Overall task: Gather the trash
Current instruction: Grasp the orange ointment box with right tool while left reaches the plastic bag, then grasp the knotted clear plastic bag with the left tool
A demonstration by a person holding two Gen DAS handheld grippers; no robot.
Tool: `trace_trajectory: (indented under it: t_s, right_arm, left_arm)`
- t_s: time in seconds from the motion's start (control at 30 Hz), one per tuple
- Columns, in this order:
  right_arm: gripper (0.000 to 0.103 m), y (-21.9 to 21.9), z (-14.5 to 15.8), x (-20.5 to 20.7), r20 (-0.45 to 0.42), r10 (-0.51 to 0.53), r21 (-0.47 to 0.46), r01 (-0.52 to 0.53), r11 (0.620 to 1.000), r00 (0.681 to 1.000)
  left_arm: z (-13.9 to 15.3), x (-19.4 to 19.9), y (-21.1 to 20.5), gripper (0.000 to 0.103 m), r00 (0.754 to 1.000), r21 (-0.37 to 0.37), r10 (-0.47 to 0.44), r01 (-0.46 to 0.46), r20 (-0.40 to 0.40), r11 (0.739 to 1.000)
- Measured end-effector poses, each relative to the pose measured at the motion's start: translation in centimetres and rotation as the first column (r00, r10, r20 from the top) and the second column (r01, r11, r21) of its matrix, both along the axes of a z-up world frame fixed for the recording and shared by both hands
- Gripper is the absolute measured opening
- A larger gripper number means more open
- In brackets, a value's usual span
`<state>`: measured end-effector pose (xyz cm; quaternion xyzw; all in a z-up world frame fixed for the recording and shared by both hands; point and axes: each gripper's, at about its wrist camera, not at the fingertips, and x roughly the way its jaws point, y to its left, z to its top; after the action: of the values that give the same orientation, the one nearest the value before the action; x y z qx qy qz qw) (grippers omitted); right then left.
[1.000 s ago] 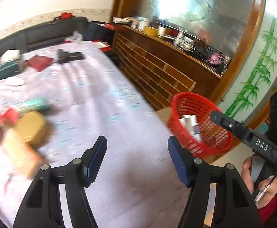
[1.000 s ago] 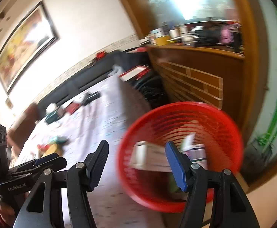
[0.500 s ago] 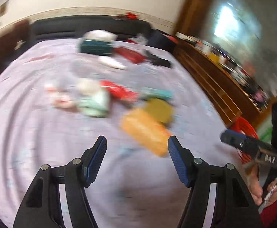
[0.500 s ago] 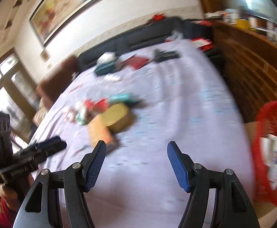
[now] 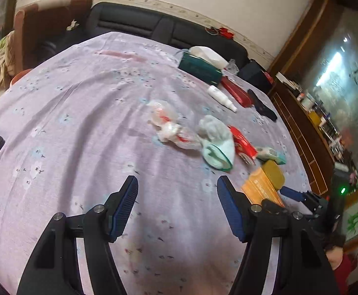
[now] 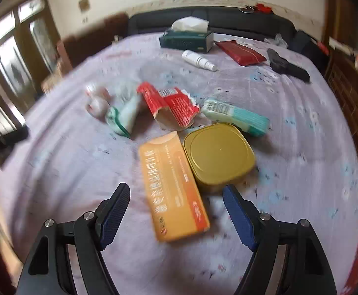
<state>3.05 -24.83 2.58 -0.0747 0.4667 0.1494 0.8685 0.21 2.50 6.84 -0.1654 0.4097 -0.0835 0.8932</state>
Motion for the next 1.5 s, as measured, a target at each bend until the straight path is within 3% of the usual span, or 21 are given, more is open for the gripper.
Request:
trace_trajectory:
  t_s: [0.07, 0.2, 0.27, 0.3, 0.43, 0.57, 0.67, 0.77, 0.87, 1.1, 1.3, 1.5]
  right_arm:
    - [0.081, 0.4, -0.3, 0.1, 0.011, 0.009, -0.041, -0.009, 0.999, 1.000]
    - [0.057, 1.6, -1.0, -0.2, 0.026, 0.039, -0.067, -0.037, 0.997, 0.999]
    - [0.052, 2.0, -0.9, -0.6, 0.041, 0.050, -0.059, -0.047, 0.997, 0.998]
    - [0.052, 2.1, -0.7, -0.9, 0.045, 0.053, -0.039, -0.051, 0.998, 0.998]
    - [0.052, 0.8, 1.2, -2.7, 0.166, 0.089, 0.194, -0.120, 0.974, 0.982]
    - [0.052, -1.2, 2.4, -3.2, 0.230, 0.047, 0.285, -0.114, 0.952, 0.972]
    - [0.052, -2.6, 2.5, -2.6, 0.223, 0.004, 0.338, -0.081, 0.938, 0.975]
    - [0.052, -3.8, 2.4, -2.0, 0.214, -0.031, 0.355, -0.048, 0.934, 0.976]
    - [0.052, -4.5, 2.7, -2.0, 0.228, -0.054, 0.359, -0.033, 0.933, 0.972]
    - [0.052, -4.7, 3.4, -2.7, 0.271, -0.082, 0.340, -0.016, 0.940, 0.959]
    - [0.052, -5.6, 3.5, -2.6, 0.268, -0.147, 0.328, 0.054, 0.943, 0.952]
    - [0.052, -6.3, 4.3, -4.0, 0.242, -0.187, 0.325, 0.102, 0.940, 0.952]
  left_arm:
    - [-0.1, 0.7, 0.2, 0.065, 1.000, -0.004, 0.006, -0.006, -0.010, 1.000]
    - [-0.2, 2.1, 0.0, 0.065, 0.999, -0.009, 0.019, -0.019, -0.034, 1.000]
    - [-0.3, 3.3, -0.4, 0.065, 0.999, -0.024, 0.025, -0.026, -0.049, 0.999]
    - [-0.4, 3.9, -0.6, 0.065, 0.998, -0.028, 0.029, -0.030, -0.055, 0.999]
    - [-0.9, 6.9, -1.3, 0.065, 0.993, -0.027, 0.079, -0.081, -0.084, 0.996]
    - [-2.3, 10.4, -2.2, 0.065, 0.986, 0.023, 0.116, -0.114, -0.120, 0.993]
    - [-3.6, 12.7, -3.2, 0.065, 0.980, 0.086, 0.133, -0.122, -0.148, 0.989]
    - [-4.9, 14.0, -3.7, 0.051, 0.978, 0.102, 0.134, -0.118, -0.163, 0.988]
    - [-5.1, 14.1, -3.9, 0.049, 0.982, 0.094, 0.129, -0.117, -0.137, 0.989]
    - [-4.0, 10.7, -4.9, 0.048, 0.994, 0.104, 0.077, -0.070, -0.072, 0.992]
    - [-2.2, 4.3, -7.8, 0.048, 0.999, 0.138, -0.024, 0.021, 0.022, 0.990]
    - [-1.4, -1.5, -11.2, 0.048, 0.987, 0.213, -0.118, 0.093, 0.105, 0.973]
